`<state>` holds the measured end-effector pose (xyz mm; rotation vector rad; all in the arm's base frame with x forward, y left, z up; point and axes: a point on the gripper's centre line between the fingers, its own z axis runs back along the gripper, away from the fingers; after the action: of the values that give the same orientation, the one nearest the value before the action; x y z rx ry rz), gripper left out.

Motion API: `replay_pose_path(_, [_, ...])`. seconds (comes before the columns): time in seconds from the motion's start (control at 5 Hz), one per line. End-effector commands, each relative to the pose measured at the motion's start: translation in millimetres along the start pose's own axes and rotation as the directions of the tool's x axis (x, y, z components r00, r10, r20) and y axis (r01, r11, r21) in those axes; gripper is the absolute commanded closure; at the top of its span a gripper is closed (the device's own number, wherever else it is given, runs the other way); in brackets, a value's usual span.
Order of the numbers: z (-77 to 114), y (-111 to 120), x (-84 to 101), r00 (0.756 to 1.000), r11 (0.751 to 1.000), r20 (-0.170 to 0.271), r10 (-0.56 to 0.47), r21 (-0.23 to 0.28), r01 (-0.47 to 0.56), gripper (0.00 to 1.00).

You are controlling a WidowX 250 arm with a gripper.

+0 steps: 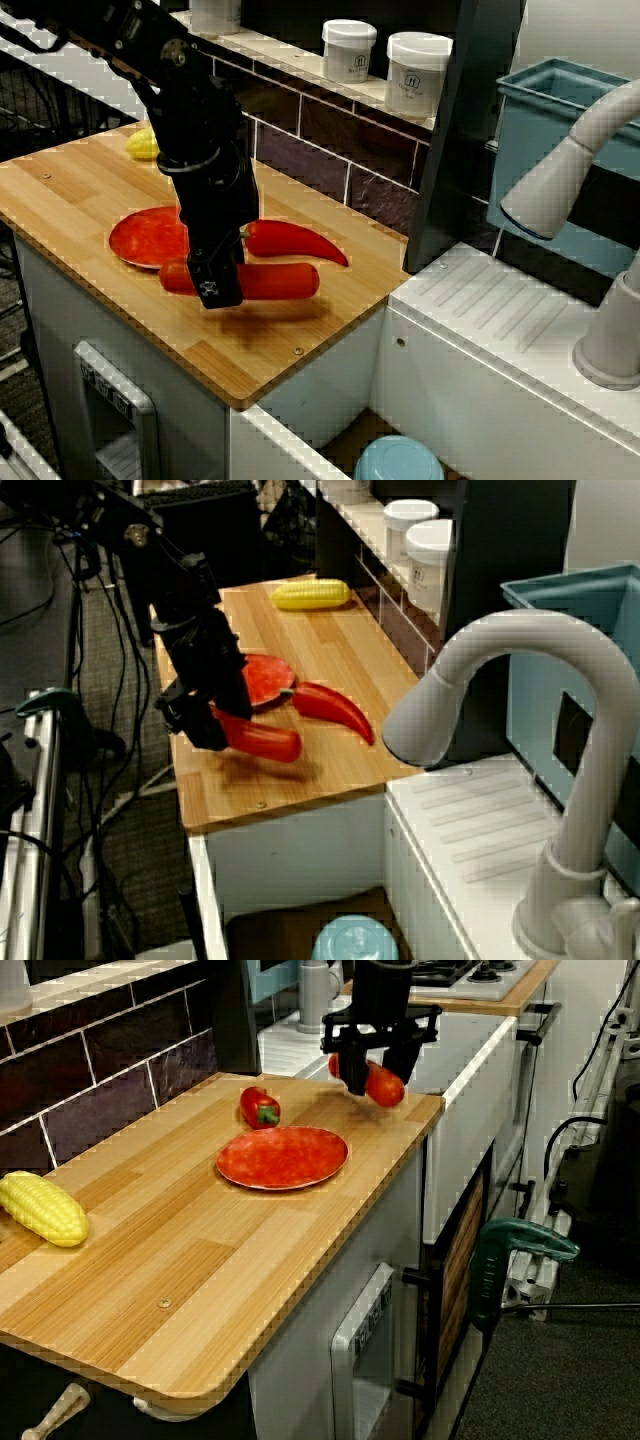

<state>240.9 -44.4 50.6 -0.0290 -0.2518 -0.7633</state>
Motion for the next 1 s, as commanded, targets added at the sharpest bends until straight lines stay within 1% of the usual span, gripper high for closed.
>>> replay_pose_path(0.0, [1.8, 16.1, 1.8, 1.000, 0.999, 0.019, 0.002, 0.047, -0.003, 1.00])
replay_pose_path(0.2, [1.7, 20.6, 1.7, 1.000, 0.999, 0.014, 0.002, 0.050, -0.003, 1.00])
replay_pose_path(0.8, [-8.3, 27.5, 1.6, 1.000, 0.998, -0.002, 0.012, 0.063, -0.012, 1.00])
